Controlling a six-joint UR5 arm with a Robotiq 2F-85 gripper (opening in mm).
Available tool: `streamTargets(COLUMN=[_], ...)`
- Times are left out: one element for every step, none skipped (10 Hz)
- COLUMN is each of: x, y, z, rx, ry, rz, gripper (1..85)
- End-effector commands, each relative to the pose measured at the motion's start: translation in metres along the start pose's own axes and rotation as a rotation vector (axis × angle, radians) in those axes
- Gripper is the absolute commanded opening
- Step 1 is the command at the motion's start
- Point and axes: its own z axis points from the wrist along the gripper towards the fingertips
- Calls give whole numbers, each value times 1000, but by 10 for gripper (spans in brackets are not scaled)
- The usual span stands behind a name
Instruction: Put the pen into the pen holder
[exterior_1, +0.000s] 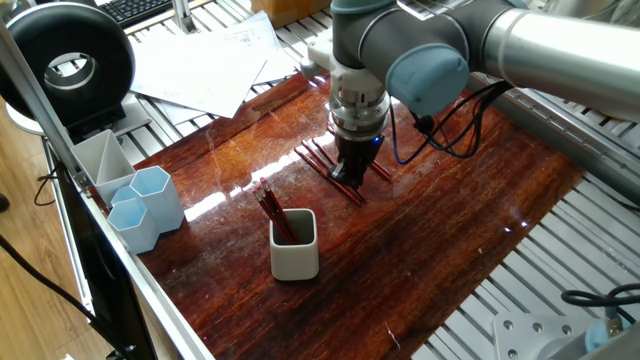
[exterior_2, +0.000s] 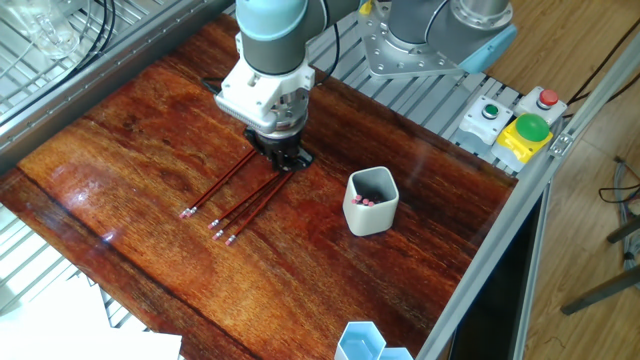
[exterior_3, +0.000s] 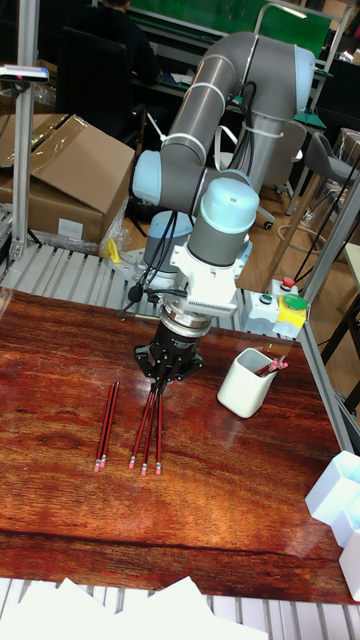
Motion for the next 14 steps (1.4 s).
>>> streamTargets(x=[-11,-17,-20,-21,-19,-14,-2,12,22,24,18,8,8,13], y=[-2,0,-1,-3,-3,-3,-9,-12,-9,-2,13,27,30,27], z=[-1,-2,-2,-2,-2,-3,-20,-47,-75,-97,-116,-121,-118,-113], rx=[3,-3,0,8,7,4,17,17,8,-1,-13,-31,-22,-8], ry=[-42,-65,-77,-80,-73,-53,-22,14,42,50,28,6,19,46], rz=[5,5,5,9,11,11,-4,-10,-13,-10,7,36,39,39], gripper=[163,160,163,163,163,167,173,173,180,187,200,220,220,213])
